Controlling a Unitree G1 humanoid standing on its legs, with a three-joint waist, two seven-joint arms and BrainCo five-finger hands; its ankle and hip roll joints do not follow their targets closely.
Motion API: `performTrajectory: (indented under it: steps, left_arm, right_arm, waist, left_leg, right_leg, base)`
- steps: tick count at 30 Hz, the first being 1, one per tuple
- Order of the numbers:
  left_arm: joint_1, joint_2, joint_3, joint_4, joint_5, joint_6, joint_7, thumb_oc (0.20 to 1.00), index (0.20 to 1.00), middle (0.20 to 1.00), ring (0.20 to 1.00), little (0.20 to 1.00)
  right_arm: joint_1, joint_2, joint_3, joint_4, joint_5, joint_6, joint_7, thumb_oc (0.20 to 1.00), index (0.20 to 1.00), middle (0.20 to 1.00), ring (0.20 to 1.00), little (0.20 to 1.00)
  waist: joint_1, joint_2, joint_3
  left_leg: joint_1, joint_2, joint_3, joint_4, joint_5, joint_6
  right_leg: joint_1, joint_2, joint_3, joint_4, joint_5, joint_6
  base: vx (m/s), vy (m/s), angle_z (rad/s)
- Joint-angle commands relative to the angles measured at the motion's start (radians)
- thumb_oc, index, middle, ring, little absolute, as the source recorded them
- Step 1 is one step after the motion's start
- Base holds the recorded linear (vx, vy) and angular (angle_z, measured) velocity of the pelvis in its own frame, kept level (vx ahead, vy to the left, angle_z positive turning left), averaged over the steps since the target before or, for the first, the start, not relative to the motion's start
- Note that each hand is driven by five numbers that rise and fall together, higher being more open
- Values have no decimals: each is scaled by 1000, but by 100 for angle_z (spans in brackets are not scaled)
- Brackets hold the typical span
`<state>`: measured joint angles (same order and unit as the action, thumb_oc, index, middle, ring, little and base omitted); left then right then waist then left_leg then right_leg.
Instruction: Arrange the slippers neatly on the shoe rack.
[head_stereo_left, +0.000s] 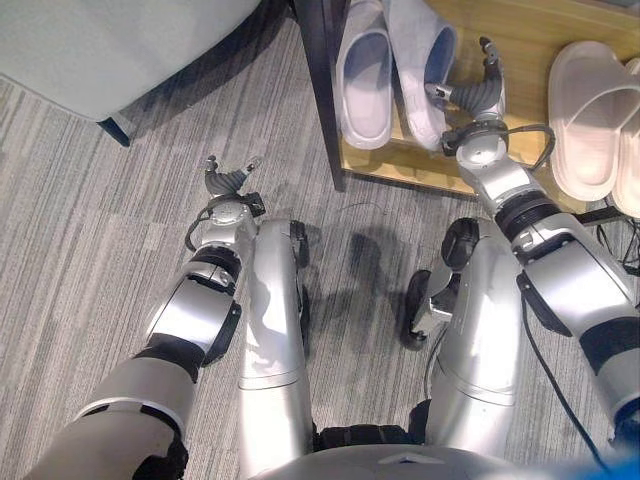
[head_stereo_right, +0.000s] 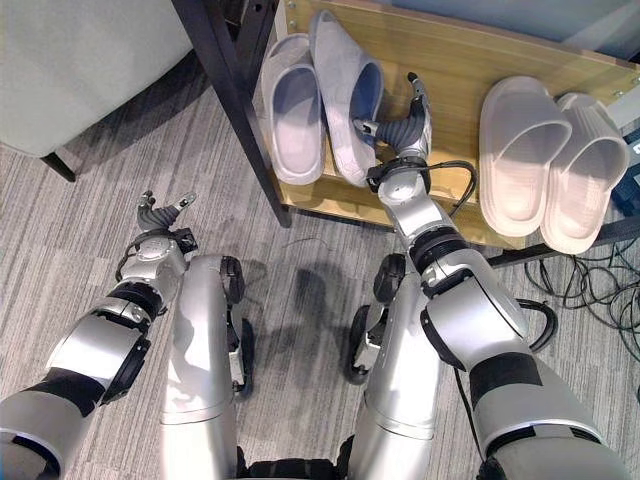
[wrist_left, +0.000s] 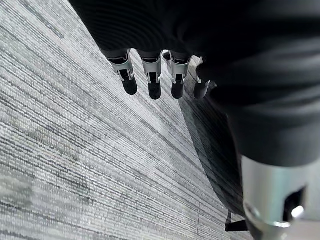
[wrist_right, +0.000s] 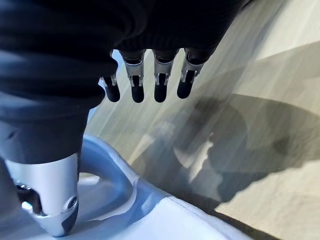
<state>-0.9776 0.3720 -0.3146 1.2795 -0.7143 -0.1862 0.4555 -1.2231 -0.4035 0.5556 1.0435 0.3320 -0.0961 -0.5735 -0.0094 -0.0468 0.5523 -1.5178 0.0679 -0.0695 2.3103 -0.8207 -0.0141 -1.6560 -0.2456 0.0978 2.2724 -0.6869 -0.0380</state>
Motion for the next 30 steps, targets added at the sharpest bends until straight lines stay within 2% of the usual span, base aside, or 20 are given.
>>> performTrajectory:
  steps: [1, 7, 8, 9, 26, 27, 28, 30]
  left_arm:
    - [46, 33, -48, -1, 41, -38, -3, 1000, 1000, 1000, 1000, 1000]
    - [43, 36, -46, 16, 41, -38, -8, 1000, 1000, 1000, 1000, 1000]
    - [48, 35, -47, 19, 41, -39, -12, 1000, 1000, 1000, 1000, 1000]
    - [56, 35, -47, 19, 43, -40, -14, 1000, 1000, 1000, 1000, 1000]
    - [107, 50, -26, -8, 58, -45, -7, 1000, 1000, 1000, 1000, 1000]
    - [125, 54, -13, -18, 71, -46, -3, 1000, 1000, 1000, 1000, 1000]
    - [135, 51, -8, -23, 78, -49, -1, 1000, 1000, 1000, 1000, 1000]
    - [146, 49, -8, -26, 83, -51, -4, 1000, 1000, 1000, 1000, 1000]
  right_arm:
    - [-141, 4, -52, -23, 11, -65, -16, 1000, 1000, 1000, 1000, 1000]
    - [-155, 3, -38, 17, 14, -61, -3, 1000, 1000, 1000, 1000, 1000]
    - [-158, 1, -34, 26, 14, -61, 2, 523, 523, 523, 523, 523]
    - [-160, -1, -28, 27, 10, -61, 6, 200, 200, 200, 200, 200]
    - [-94, -60, -71, -36, -58, -57, -38, 200, 200, 200, 200, 200]
    - [-69, -84, -90, -74, -87, -64, -54, 658, 658, 658, 658, 658]
    - [-61, -92, -92, -94, -109, -63, -59, 1000, 1000, 1000, 1000, 1000]
    - [-60, -100, -90, -100, -121, -63, -50, 1000, 1000, 1000, 1000, 1000]
  waist:
    - [48, -12, -32]
    - [50, -10, -32]
    - [52, -9, -32]
    - [53, -11, -32]
    - [44, -16, -32]
    - [40, -15, -32]
    - [40, -14, -32]
    - [41, -13, -32]
  left_leg:
    - [-52, -74, -157, -7, 42, -6]
    - [-52, -74, -158, -5, 42, -8]
    - [-52, -73, -158, -7, 43, -9]
    - [-52, -74, -157, -8, 42, -10]
    - [-52, -76, -155, -5, 42, -12]
    - [-52, -77, -156, -4, 43, -11]
    - [-52, -79, -156, -3, 43, -12]
    - [-52, -80, -159, -3, 44, -11]
  right_leg:
    - [86, -8, 141, 101, -65, 3]
    - [86, -8, 143, 102, -65, 2]
    - [86, -8, 144, 102, -65, 4]
    - [86, -8, 145, 102, -66, 3]
    - [86, -2, 148, 105, -64, 1]
    - [86, -3, 147, 106, -67, 0]
    - [86, -3, 146, 106, -67, 0]
    - [86, -3, 144, 105, -69, 0]
  base:
    - [0, 0, 0]
    - [0, 0, 0]
    - [0, 0, 0]
    - [0, 0, 0]
    - [0, 0, 0]
    - [0, 0, 0]
    - [0, 0, 0]
    - [0, 0, 0]
